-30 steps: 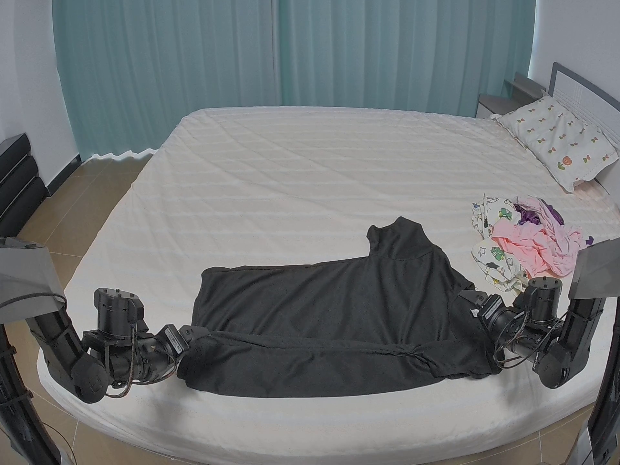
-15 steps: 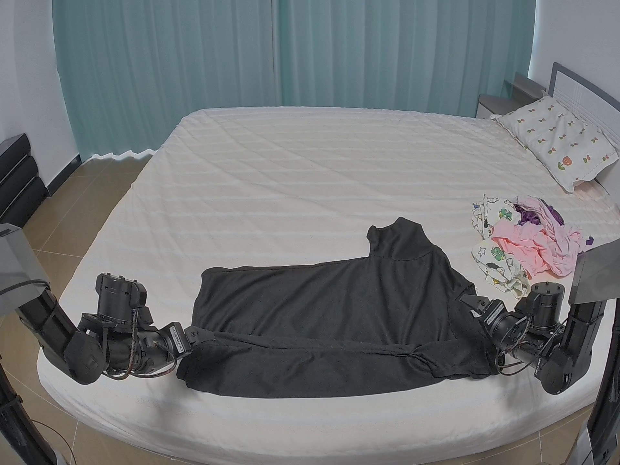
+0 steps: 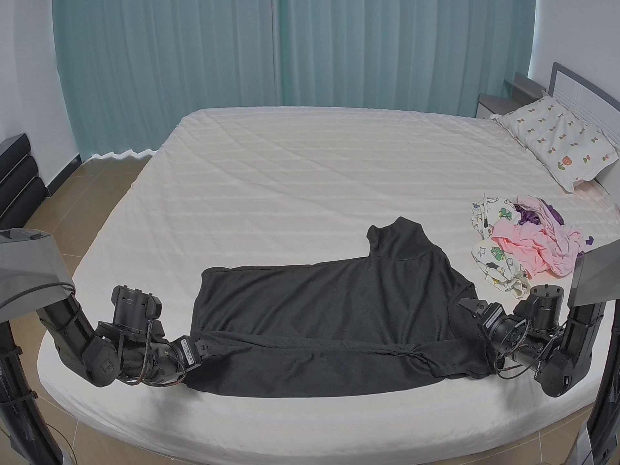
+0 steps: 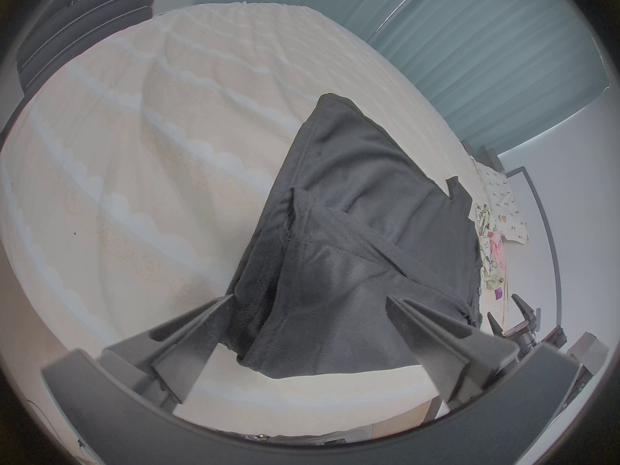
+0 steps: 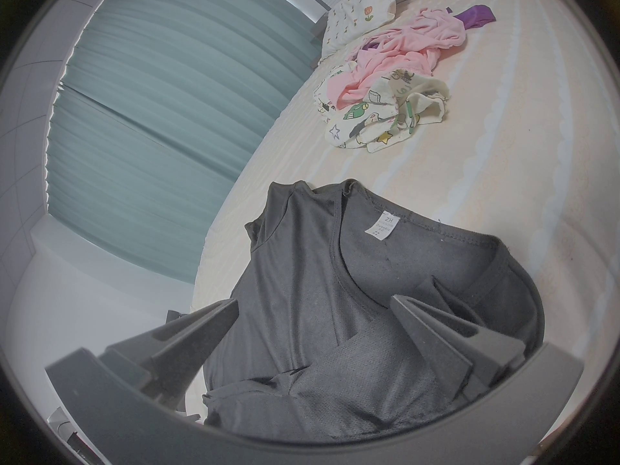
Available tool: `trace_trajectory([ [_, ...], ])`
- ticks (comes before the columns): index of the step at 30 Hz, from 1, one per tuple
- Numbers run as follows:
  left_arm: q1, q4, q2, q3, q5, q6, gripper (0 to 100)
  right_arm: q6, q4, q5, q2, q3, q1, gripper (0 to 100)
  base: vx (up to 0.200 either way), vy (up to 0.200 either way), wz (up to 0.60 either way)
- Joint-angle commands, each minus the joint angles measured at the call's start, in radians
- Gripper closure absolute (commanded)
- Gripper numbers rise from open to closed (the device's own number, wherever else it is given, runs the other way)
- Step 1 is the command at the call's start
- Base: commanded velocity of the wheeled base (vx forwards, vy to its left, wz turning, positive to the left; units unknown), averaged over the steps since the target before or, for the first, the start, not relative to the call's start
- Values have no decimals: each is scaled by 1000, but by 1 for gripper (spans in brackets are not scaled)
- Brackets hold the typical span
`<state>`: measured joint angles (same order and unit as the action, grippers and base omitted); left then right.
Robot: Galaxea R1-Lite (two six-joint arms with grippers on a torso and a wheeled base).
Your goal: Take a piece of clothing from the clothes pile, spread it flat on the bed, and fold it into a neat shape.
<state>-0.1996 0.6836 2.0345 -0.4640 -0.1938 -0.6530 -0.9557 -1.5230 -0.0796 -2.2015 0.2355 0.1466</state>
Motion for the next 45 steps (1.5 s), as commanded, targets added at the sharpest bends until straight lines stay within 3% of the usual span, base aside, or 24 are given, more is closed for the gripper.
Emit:
trace_trajectory([
  [1,0,1,30,2,10,6,100,0,0,0,3,-4,2,0,0,0,0],
  [24,8,-3,-17,100,59,29,100,0,0,0,-3,-2,4,0,0,0,0],
  [25,8,-3,-20,102,56,27,0,0,0,0,-3,-2,4,0,0,0,0],
  [35,37,-6,-123,64,45,19,0,0,1,-2,-6,-4,5,0,0,0,0],
  [45,29,-1,29,-116,33,23,0,0,1,0,-6,-9,7,0,0,0,0],
])
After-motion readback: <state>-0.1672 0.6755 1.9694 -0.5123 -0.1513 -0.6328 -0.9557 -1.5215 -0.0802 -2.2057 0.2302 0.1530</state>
